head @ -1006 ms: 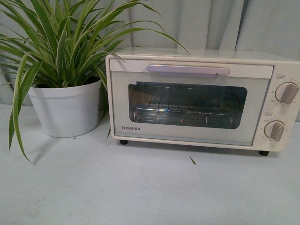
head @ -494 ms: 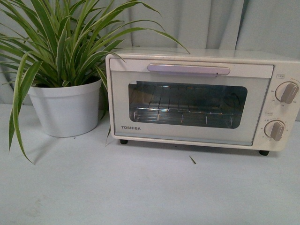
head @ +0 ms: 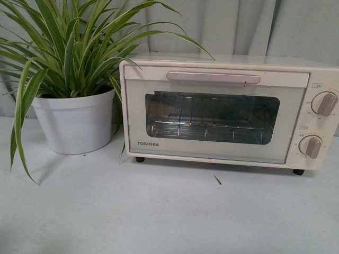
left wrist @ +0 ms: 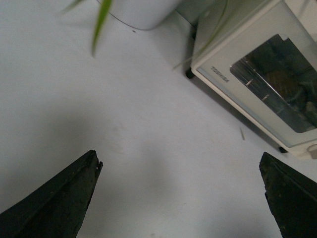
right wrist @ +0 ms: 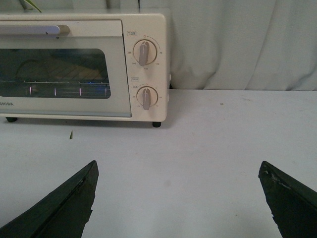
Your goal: Open oven
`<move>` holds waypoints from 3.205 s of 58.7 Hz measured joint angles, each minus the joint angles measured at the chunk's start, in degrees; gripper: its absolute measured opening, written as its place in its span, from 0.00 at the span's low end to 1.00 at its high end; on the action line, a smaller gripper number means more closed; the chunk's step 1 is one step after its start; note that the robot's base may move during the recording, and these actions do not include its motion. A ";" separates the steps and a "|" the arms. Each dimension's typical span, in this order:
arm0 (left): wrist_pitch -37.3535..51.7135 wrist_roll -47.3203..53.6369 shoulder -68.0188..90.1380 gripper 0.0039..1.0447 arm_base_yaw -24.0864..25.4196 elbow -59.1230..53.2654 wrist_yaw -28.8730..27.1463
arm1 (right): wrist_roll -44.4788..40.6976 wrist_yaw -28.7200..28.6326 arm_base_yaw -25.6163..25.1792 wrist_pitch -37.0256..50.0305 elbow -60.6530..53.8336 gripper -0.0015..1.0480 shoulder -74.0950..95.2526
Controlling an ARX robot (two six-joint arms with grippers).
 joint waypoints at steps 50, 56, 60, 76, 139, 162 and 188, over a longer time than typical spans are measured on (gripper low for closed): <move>18.47 -20.65 50.36 0.94 -8.94 23.50 1.99 | 0.00 0.00 0.00 0.00 0.00 0.91 0.00; 18.64 -21.09 51.87 0.94 -8.87 24.30 2.19 | 0.00 0.00 0.00 0.00 0.00 0.91 0.00; 18.82 -21.27 52.43 0.94 -8.76 24.48 2.16 | 0.00 0.00 0.00 0.00 0.00 0.91 0.00; 20.28 -22.47 53.70 0.94 -8.11 24.96 2.36 | 3.78 -14.29 -2.32 -9.99 7.28 0.91 13.92; 19.10 -22.27 52.17 0.94 -7.69 24.22 1.97 | 13.33 17.07 21.55 -0.02 62.05 0.91 83.19; 19.12 -22.29 52.09 0.94 -7.76 24.15 2.23 | 14.84 19.08 21.64 -1.27 65.44 0.91 87.17; 19.10 -22.29 52.09 0.94 -8.59 24.15 1.92 | 15.82 19.82 21.97 -2.27 68.57 0.91 90.33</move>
